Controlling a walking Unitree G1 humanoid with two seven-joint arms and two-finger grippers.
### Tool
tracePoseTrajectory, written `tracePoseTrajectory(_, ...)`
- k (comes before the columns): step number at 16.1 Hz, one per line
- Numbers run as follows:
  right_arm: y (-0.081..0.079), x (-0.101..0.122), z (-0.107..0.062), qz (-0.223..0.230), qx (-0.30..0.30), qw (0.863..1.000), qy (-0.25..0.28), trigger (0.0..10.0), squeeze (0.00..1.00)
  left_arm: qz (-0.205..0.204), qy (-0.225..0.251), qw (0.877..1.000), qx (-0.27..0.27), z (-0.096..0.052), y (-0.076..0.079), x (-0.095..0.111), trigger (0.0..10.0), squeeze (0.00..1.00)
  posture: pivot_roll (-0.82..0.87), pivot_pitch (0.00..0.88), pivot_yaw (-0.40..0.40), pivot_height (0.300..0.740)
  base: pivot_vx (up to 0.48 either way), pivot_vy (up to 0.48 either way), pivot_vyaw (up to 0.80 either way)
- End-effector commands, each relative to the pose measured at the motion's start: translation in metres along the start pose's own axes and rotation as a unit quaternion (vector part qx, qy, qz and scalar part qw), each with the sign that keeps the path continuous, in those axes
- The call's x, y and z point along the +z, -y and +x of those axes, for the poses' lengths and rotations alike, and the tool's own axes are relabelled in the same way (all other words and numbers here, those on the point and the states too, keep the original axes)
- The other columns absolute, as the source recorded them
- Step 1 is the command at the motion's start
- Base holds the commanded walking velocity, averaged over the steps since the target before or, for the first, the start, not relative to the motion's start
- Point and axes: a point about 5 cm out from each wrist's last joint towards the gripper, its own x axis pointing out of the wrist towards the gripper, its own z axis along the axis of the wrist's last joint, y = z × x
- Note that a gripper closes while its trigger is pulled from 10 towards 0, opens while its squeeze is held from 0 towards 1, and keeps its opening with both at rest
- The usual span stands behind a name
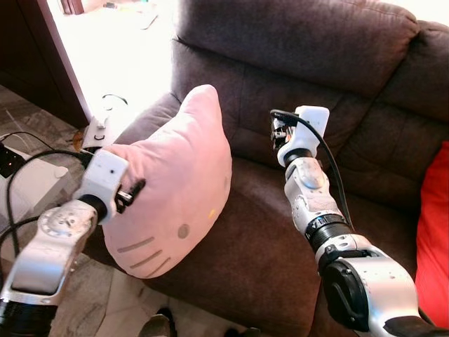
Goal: Move the pillow to the sofa from floor
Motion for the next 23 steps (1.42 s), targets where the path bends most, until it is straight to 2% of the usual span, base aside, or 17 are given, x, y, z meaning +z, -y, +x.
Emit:
tracePoseTrajectory(1,0.006,-0.001,-0.002,-0.007,-0.006,1.000,0.002,10.0,0.00,-0.008,0.010,1.000,0.015,-0.004,-0.009,0.006,10.0,0.00,0.21,0.124,-0.144,0.740,0.000,0.000,0.00)
tracePoseTrajectory(3,0.007,-0.001,-0.002,-0.007,-0.007,1.000,0.001,10.0,0.00,-0.030,0.040,0.997,0.063,-0.004,-0.024,0.016,10.0,0.00,0.21,0.125,-0.146,0.740,0.000,0.000,0.00)
tracePoseTrajectory(4,0.006,-0.001,-0.002,-0.007,-0.007,1.000,0.001,10.0,0.00,-0.061,0.080,0.986,0.130,-0.006,-0.042,0.026,10.0,0.00,0.21,0.125,-0.147,0.740,0.000,0.000,0.00)
tracePoseTrajectory(5,0.007,-0.002,-0.002,-0.006,-0.007,1.000,0.001,10.0,0.00,-0.081,0.099,0.980,0.153,-0.008,-0.049,0.031,10.0,0.00,0.21,0.125,-0.147,0.740,0.000,0.000,0.00)
tracePoseTrajectory(6,0.007,-0.002,-0.003,-0.006,-0.007,1.000,0.002,10.0,0.00,-0.072,0.116,0.975,0.177,-0.010,-0.055,0.035,10.0,0.00,0.21,0.123,-0.147,0.740,0.000,0.000,0.00)
tracePoseTrajectory(8,0.008,-0.004,-0.004,-0.006,-0.008,1.000,0.000,10.0,0.00,-0.087,0.136,0.962,0.221,-0.013,-0.062,0.038,10.0,0.00,0.21,0.123,-0.145,0.740,0.000,0.000,0.00)
tracePoseTrajectory(9,0.008,-0.006,-0.006,-0.006,-0.008,1.000,0.000,10.0,0.00,-0.105,0.161,0.952,0.239,-0.013,-0.061,0.041,10.0,0.00,0.21,0.119,-0.144,0.740,0.000,0.000,0.00)
tracePoseTrajectory(12,0.007,-0.006,-0.011,-0.004,0.011,0.999,0.032,10.0,0.00,-0.110,0.195,0.941,0.254,-0.008,-0.046,0.040,10.0,0.00,0.21,0.108,-0.132,0.740,0.000,0.000,0.00)
tracePoseTrajectory(13,0.007,-0.004,-0.015,-0.022,0.030,0.998,0.056,10.0,0.00,-0.129,0.214,0.934,0.254,-0.005,-0.035,0.039,10.0,0.00,0.20,0.105,-0.127,0.740,0.000,0.000,0.00)
tracePoseTrajectory(16,0.019,-0.005,-0.025,-0.026,0.017,0.996,0.080,10.0,0.00,-0.101,0.233,0.931,0.262,0.000,-0.016,0.036,10.0,0.00,0.18,0.099,-0.110,0.740,0.000,0.000,0.00)
tracePoseTrajectory(17,0.022,-0.003,-0.027,-0.026,0.010,0.996,0.087,10.0,0.00,-0.106,0.235,0.930,0.262,0.000,-0.015,0.035,10.0,0.00,0.17,0.097,-0.105,0.740,0.000,0.000,0.00)
tracePoseTrajectory(20,0.031,0.002,-0.035,-0.022,-0.002,0.993,0.113,10.0,0.00,-0.084,0.250,0.927,0.266,0.002,-0.015,0.038,10.0,0.00,0.16,0.090,-0.090,0.740,0.000,0.000,0.00)
tracePoseTrajectory(22,0.034,0.002,-0.041,-0.025,-0.014,0.992,0.119,10.0,0.00,-0.050,0.252,0.931,0.260,0.003,-0.013,0.037,10.0,0.00,0.15,0.082,-0.079,0.740,0.000,0.000,0.00)
tracePoseTrajectory(23,0.036,0.001,-0.043,-0.027,-0.018,0.992,0.120,10.0,0.00,-0.052,0.249,0.932,0.259,0.003,-0.010,0.032,10.0,0.00,0.14,0.078,-0.077,0.740,0.000,0.000,0.00)
